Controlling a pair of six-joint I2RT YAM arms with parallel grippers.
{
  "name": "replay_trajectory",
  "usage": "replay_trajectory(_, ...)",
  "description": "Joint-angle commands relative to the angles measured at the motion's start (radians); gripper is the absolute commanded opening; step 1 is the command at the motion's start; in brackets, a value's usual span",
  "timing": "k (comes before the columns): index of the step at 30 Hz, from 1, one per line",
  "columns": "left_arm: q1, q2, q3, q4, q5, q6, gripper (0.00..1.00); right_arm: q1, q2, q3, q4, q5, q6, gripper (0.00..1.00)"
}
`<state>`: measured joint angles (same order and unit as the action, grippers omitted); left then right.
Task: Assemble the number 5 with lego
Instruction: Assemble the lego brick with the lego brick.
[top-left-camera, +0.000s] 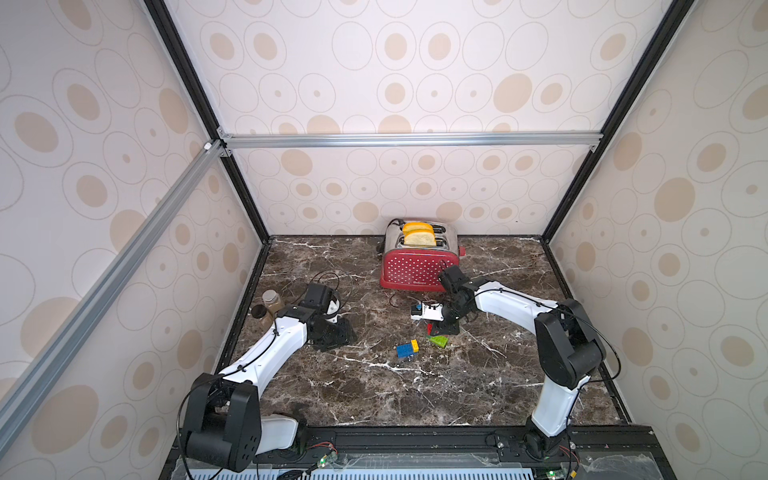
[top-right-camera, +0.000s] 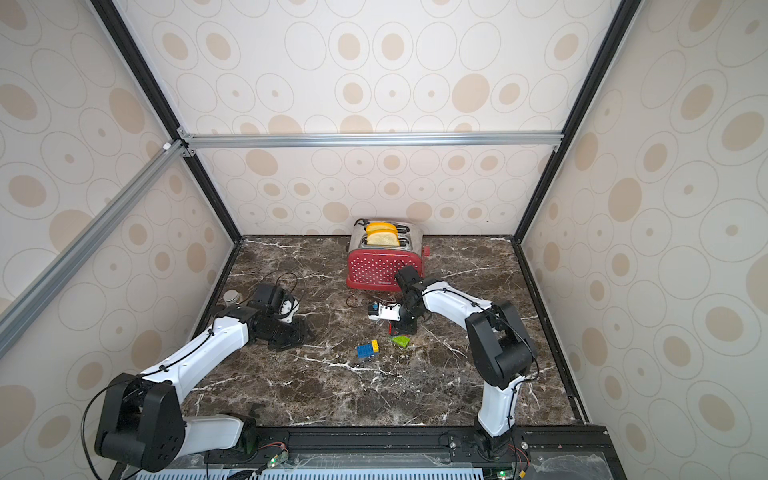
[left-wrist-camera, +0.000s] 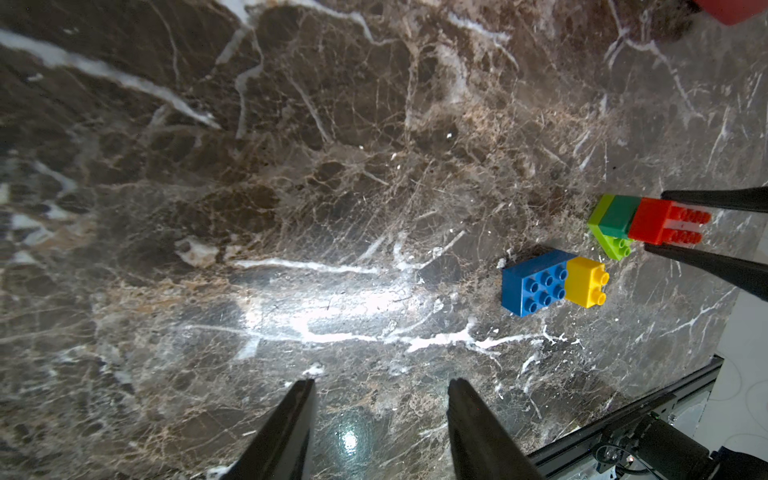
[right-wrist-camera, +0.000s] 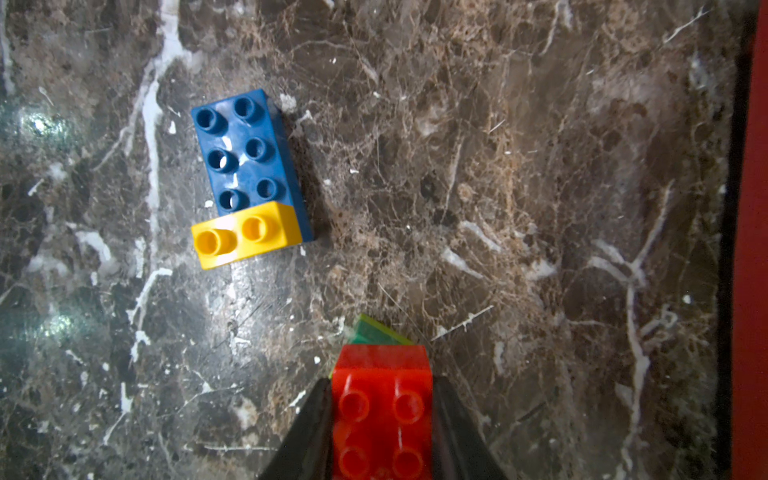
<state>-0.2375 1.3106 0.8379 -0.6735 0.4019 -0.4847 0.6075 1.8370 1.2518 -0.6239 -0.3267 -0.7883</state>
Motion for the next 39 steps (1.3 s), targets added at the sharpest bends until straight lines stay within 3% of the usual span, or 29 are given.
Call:
replay_trajectory(1,-0.003,-0.016,0.003,-0.015,-0.011,0.021,0.54,-0.001,0.048,-0.044,-0.042,0.124,0.059,0.18)
replay_trajectory(17,-0.002,0.001,0.003,-0.002,-0.009,0.012,0.54,0.016,-0.035,-0.035,-0.025,0.220,0.287,0.19)
replay_trajectory(28,-0.002,0.009,-0.002,0.000,-0.012,0.014,0.54,0.023,-0.133,-0.076,0.097,0.205,0.568,0.20)
replay_trajectory(39,-0.003,0.007,-0.006,-0.001,-0.011,0.017,0.53,0.029,-0.147,-0.066,0.105,0.324,0.852,0.20)
